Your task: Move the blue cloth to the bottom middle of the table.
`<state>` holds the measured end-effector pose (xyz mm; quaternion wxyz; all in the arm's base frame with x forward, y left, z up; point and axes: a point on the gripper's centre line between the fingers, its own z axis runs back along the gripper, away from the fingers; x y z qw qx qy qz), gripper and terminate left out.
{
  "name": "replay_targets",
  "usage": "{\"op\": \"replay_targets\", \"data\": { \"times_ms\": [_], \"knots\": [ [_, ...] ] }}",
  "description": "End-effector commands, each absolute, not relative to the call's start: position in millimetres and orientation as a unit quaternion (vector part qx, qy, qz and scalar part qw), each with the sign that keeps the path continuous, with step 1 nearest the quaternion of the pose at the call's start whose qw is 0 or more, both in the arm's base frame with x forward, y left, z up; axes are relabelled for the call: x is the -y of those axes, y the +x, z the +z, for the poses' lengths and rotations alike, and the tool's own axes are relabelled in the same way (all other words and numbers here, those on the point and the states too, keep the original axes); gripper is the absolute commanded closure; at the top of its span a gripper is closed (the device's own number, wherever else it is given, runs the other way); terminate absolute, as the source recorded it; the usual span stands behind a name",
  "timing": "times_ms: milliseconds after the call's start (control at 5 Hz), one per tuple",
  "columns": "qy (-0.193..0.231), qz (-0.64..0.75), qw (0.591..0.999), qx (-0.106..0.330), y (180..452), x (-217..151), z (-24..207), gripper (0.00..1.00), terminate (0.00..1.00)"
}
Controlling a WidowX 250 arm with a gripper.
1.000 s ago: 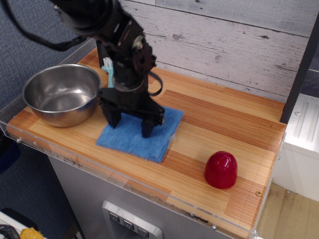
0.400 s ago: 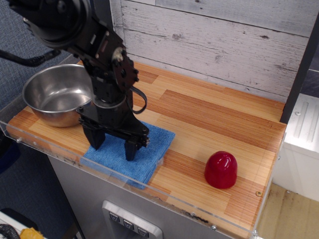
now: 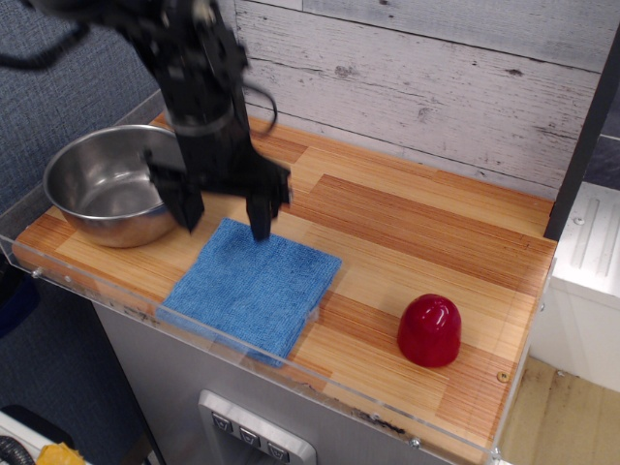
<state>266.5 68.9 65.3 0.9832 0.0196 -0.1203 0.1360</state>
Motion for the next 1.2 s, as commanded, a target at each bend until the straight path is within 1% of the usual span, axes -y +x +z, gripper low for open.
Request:
{"op": "replay_targets", "data": {
  "times_ms": [0,400,800,1000],
  "knots": [
    [-0.004,0.184,0.962,0.202,268.1,-78.3,136.3,0.00,0.00],
    [-0.054,0.211,0.954,0.205,254.8,-76.9,175.2,0.00,0.00],
    [-0.054,0.211,0.954,0.205,254.8,-76.9,175.2,0.00,0.00],
    [-0.054,0.211,0.954,0.205,254.8,-76.9,175.2,0.00,1.00]
  ]
}}
